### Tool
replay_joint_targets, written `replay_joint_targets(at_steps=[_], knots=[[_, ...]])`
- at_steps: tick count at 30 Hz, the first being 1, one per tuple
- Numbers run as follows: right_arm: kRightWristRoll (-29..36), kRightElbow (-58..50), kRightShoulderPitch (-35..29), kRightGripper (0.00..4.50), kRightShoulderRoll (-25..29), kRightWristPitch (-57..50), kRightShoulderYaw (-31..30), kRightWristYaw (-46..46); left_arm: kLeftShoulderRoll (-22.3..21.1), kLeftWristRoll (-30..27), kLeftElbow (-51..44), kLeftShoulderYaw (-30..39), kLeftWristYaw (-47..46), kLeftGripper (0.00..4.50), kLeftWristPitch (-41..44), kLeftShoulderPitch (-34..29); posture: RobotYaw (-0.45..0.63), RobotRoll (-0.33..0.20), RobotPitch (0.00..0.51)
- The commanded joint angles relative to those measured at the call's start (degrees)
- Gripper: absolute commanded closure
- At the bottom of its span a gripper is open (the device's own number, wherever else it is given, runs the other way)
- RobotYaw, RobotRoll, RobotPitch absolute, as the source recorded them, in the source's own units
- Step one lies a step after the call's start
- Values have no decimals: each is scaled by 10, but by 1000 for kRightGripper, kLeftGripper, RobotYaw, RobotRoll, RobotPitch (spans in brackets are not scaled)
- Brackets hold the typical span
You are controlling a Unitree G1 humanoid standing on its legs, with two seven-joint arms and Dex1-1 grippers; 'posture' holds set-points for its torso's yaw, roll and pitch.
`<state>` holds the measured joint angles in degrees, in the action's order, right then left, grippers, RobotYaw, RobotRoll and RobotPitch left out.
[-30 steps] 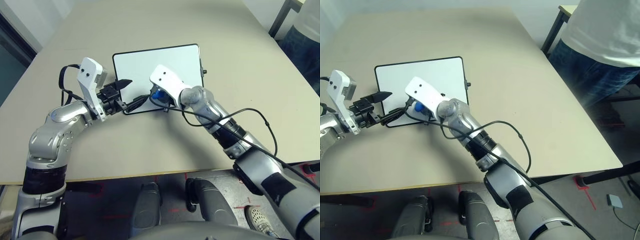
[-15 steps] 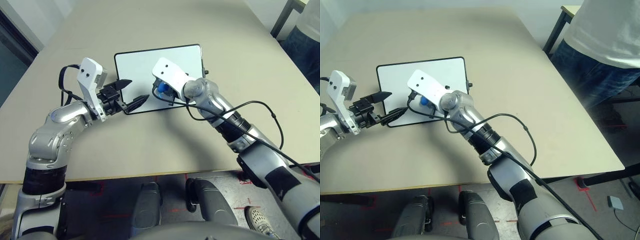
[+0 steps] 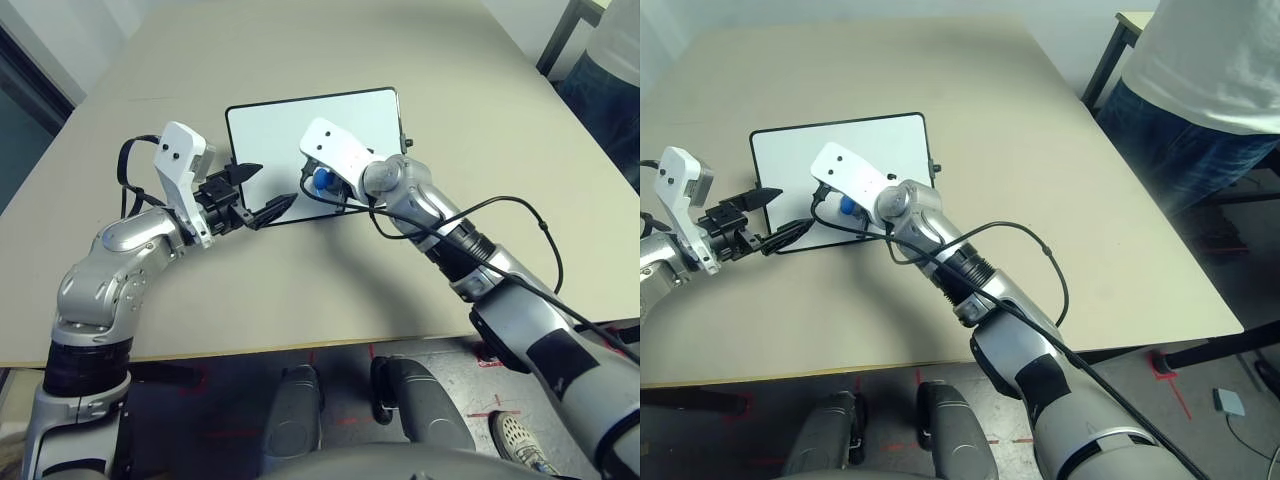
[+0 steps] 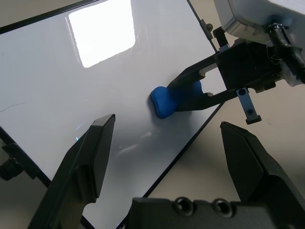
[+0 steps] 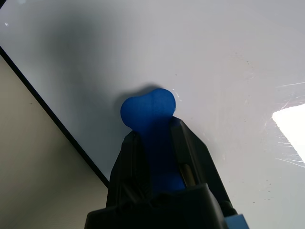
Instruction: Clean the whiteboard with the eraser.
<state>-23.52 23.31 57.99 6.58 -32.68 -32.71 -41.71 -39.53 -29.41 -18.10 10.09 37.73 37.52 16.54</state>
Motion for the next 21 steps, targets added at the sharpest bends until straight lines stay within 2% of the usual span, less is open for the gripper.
replay_joint_targets(at_steps=[1,11,21], knots=[[-4,16,-19,3702,-1,-9,-10,-1,-2,-3,-11,6,-2,0,5,-9,182,0,161],[2,38,-9,3702,-20,13,6,22,-2,-2,-8,6,-3,0,2,-8,184,0,161],[11,45,-18,3702,-17,14,22,34,1,0,-7,5,-7,0,0,-7,190,0,160]])
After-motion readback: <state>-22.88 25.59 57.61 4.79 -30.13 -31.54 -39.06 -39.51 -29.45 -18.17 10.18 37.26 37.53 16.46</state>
